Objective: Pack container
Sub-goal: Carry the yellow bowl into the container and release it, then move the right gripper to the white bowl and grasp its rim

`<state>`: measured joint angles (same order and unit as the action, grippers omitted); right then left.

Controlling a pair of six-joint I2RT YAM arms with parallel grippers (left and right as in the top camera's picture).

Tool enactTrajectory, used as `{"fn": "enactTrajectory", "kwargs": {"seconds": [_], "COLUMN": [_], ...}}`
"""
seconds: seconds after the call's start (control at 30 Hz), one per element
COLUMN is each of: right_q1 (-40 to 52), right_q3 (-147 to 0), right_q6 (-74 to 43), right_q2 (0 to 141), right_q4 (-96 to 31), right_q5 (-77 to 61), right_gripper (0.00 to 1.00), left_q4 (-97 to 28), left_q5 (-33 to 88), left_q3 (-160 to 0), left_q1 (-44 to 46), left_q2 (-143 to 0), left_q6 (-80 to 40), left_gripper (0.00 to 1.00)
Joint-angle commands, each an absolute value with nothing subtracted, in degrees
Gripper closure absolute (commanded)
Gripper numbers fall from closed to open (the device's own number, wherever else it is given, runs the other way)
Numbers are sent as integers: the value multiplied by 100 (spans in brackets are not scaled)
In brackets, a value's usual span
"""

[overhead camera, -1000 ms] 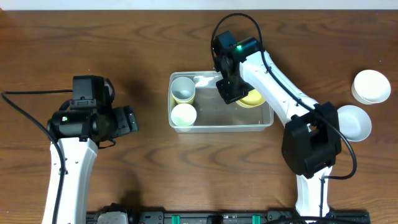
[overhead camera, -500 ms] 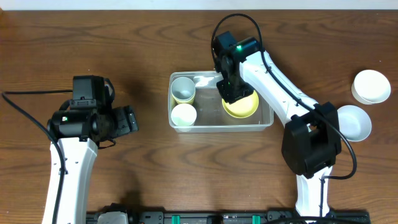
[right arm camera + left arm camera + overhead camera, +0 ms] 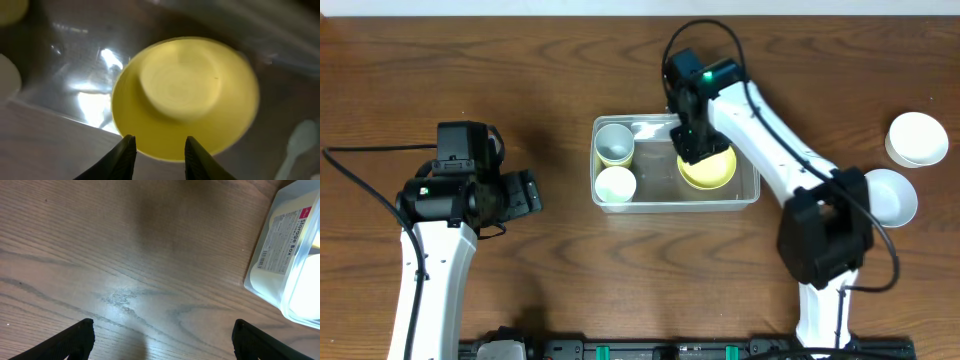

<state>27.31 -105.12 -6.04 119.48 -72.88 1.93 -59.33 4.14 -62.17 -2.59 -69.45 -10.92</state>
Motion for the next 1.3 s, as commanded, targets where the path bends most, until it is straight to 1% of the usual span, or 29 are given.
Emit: {"fn": "enactTrajectory", "kwargs": {"seconds": [0.0, 0.07, 0.13, 0.17, 0.23, 0.33, 0.4, 0.47, 0.57, 0.7, 1.0, 1.13, 1.27], "right_q1": [2246, 1800, 1271, 1002, 327, -609, -1168, -1599, -2073, -2368, -2394, -2392, -2392], "right_q3": [-10881, -10919, -10916, -10914, -10910, -10899, -10805, -10586, -10138, -9367, -7498, -7026, -6820], "right_q6": [-947, -1164, -1476, -1640, -1907, -2182, -2226, -2228, -2226, -2222, -2069, -2071, -2051], "right_q2": [10945, 10444, 10033, 9874, 9631, 9537, 9588, 9640, 9736, 9828, 9861, 9872, 10003], "right_q4": [-7288, -7286, -7336, -7391, -7564, -7944, -8121, -8112, -7933, -7422, -5719, -5275, -5089], "right_q5": [266, 292, 399, 454, 449, 449, 451, 449, 434, 429, 187, 187, 187], "right_gripper": [63, 61, 53, 48, 46, 40, 38, 29, 28, 29, 28, 28, 29], "left_q4": [-5944, -5944, -5942, -5942, -5942, -5942, -5942, -5944, -5946, -5946, -5946, -5944, -5944], "left_q5": [408, 408, 408, 408, 408, 408, 408, 408, 408, 410, 410, 410, 410], "left_q3": [-6219, -6219, -6219, -6219, -6219, -6219, -6219, -6219, -6219, -6219, -6219, -6219, -6219], "left_q1": [-287, -287, -287, -287, -287, -287, -287, -287, -287, -287, -287, -287, -287], "left_q2": [-6967, -6967, -6967, -6967, -6967, -6967, -6967, -6967, -6967, -6967, -6967, -6967, -6967], "left_q6": [-1164, -1164, -1164, -1164, -1164, -1164, -1164, -1164, -1166, -1166, -1166, -1166, -1166], "left_gripper": [12, 12, 12, 12, 12, 12, 12, 12, 12, 12, 12, 12, 12]}}
